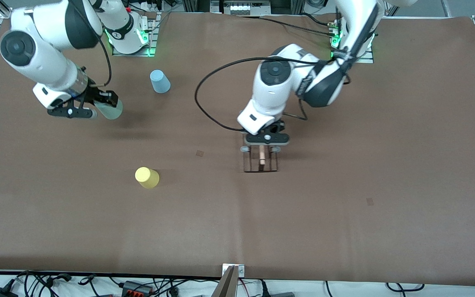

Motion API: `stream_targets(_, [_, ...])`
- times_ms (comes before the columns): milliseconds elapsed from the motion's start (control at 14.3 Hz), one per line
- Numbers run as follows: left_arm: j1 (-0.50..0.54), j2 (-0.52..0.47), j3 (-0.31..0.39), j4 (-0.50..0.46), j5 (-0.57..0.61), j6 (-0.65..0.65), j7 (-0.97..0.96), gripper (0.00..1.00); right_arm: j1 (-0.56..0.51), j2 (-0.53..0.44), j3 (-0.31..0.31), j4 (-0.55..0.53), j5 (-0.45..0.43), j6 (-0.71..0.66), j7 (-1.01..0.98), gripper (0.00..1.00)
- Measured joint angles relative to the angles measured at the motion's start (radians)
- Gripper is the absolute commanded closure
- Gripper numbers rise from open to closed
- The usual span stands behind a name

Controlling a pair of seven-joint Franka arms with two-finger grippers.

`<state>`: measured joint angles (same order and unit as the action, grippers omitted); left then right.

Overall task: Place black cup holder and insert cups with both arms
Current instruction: 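Slide the holder to mid-table with the left gripper while the right gripper lifts the cup, then lower the teal cup onto a holder peg while the left gripper withdraws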

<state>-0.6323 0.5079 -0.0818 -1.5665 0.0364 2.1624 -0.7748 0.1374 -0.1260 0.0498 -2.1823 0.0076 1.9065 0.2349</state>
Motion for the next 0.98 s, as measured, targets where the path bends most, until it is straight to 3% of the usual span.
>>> stream_targets(210, [-0.03,0.043,0.0,0.024,0.0,0.074,-0.062,0.98,0.001,0.001,0.026,0.034,0.0,-0.025,0.003,0.91])
stream_targets(350, [-0.044,0.055,0.0,0.032,0.0,0.079,-0.08,0.87,0.001,0.003,0.038,0.035,0.0,-0.026,0.004,0.9])
stream_targets(420, [-0.048,0.055,0.001,0.033,0.0,0.079,-0.081,0.66,0.001,0.005,0.04,0.035,0.0,-0.025,0.004,0.9])
stream_targets(490, [-0.051,0.055,0.001,0.034,0.0,0.079,-0.081,0.28,0.001,0.007,0.041,0.035,0.0,-0.025,0.004,0.9])
stream_targets(700, [-0.053,0.055,0.004,0.038,0.02,0.079,-0.081,0.0,0.007,0.015,0.042,0.035,0.0,-0.025,0.004,0.9])
stream_targets(981, [-0.049,0.028,0.011,0.068,0.096,0.02,-0.067,0.0,0.014,0.017,0.044,0.035,0.001,-0.025,0.004,0.89])
